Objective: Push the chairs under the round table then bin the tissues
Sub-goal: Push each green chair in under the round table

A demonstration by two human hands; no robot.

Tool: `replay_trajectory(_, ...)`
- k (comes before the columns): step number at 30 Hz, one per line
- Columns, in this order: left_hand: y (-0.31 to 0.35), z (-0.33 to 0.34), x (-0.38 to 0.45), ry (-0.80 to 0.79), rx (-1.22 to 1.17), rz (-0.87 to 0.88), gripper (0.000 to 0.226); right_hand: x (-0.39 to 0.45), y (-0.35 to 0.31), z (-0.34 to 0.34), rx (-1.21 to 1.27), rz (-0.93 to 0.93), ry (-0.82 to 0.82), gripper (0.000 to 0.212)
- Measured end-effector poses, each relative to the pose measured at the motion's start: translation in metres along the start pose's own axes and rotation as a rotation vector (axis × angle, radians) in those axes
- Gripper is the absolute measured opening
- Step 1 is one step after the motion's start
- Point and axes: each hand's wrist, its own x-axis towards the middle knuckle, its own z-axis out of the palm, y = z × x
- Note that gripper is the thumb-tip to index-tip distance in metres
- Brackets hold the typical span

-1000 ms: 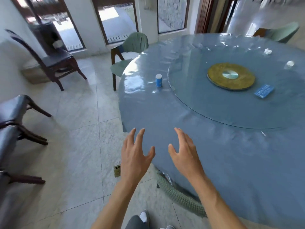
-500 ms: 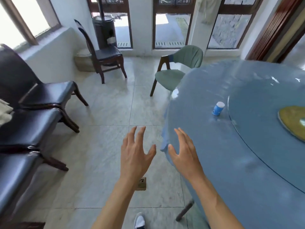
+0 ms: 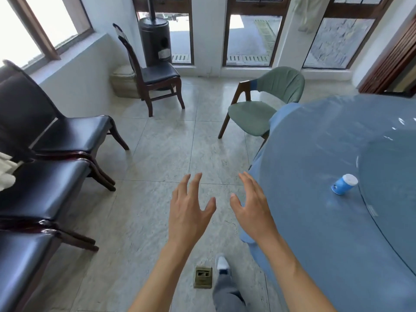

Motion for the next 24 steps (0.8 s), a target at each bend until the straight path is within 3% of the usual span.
replay_trajectory(15,0.015,0.087,0.319,-0.041,0.023,-0.019,0.069,0.329,0.054,0.003,0.031,0.011,-0.033,0.052)
replay_trajectory(24,0.02,0.115,0.464,-0.041,0.043,0.021,0.067,0.472,0.059,0.006,0.035,-0.009,-0.007,0.051)
